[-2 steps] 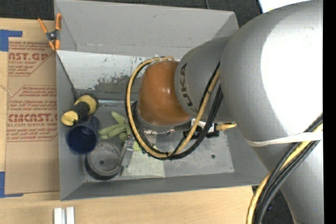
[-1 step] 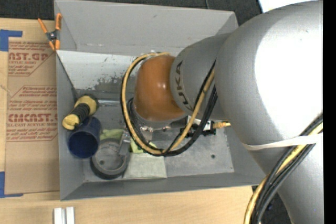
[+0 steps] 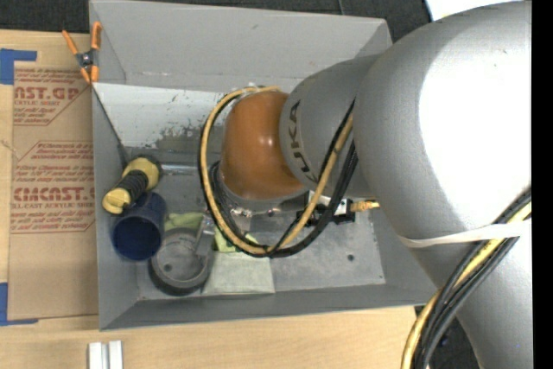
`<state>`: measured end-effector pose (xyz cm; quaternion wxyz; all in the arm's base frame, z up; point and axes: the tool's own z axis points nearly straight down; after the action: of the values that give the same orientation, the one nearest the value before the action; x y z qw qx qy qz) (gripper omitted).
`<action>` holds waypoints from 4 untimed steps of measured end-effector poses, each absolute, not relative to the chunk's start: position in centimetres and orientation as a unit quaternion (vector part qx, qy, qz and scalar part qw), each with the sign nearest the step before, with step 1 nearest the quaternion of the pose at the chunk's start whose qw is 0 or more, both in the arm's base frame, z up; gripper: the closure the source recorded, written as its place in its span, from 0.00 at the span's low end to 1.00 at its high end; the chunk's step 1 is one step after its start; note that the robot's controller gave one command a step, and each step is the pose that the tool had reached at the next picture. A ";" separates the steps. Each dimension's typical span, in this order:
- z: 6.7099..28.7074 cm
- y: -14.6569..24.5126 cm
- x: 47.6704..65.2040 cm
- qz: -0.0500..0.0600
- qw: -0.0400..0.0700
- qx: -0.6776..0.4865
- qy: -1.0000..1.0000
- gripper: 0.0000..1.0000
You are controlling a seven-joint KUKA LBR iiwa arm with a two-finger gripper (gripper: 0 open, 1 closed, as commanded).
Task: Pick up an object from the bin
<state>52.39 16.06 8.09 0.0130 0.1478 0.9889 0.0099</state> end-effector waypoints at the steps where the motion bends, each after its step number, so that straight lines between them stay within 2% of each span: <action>1: 8.5 16.1 52.4 0.010 0.013 0.147 0.989 1.00; 4: 11.1 16.1 52.4 0.011 0.015 0.147 0.989 1.00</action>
Offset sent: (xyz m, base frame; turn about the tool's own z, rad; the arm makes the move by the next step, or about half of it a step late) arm -0.0001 0.0001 0.0269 -0.0005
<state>52.41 16.11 11.12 0.0147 0.1471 0.9890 0.0110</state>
